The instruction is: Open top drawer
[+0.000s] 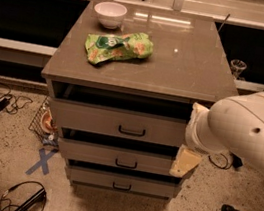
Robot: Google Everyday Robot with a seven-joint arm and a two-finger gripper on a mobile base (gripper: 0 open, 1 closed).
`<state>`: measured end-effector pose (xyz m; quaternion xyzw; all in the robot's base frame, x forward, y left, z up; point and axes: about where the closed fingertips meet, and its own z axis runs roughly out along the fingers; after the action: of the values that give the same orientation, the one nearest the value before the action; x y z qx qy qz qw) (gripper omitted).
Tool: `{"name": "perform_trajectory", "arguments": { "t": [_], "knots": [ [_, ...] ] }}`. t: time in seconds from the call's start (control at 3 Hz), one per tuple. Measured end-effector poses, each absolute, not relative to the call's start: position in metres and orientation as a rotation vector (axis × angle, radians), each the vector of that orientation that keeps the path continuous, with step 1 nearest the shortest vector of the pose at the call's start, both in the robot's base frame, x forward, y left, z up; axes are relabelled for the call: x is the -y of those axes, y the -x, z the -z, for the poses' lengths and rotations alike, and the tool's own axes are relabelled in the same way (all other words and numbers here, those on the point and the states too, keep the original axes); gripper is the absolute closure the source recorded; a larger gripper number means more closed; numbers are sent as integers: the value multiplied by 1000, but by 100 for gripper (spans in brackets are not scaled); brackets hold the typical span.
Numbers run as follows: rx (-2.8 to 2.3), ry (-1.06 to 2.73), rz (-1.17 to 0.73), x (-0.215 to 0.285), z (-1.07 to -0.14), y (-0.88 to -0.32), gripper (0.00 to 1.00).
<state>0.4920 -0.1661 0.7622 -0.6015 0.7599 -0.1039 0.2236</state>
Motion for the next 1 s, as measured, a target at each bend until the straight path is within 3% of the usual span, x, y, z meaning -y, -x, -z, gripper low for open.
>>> {"name": "perform_trajectory", "arguments": {
  "t": [1.0],
  "knots": [
    [-2089,1806,150,150,-683,-548,0]
  ]
}}
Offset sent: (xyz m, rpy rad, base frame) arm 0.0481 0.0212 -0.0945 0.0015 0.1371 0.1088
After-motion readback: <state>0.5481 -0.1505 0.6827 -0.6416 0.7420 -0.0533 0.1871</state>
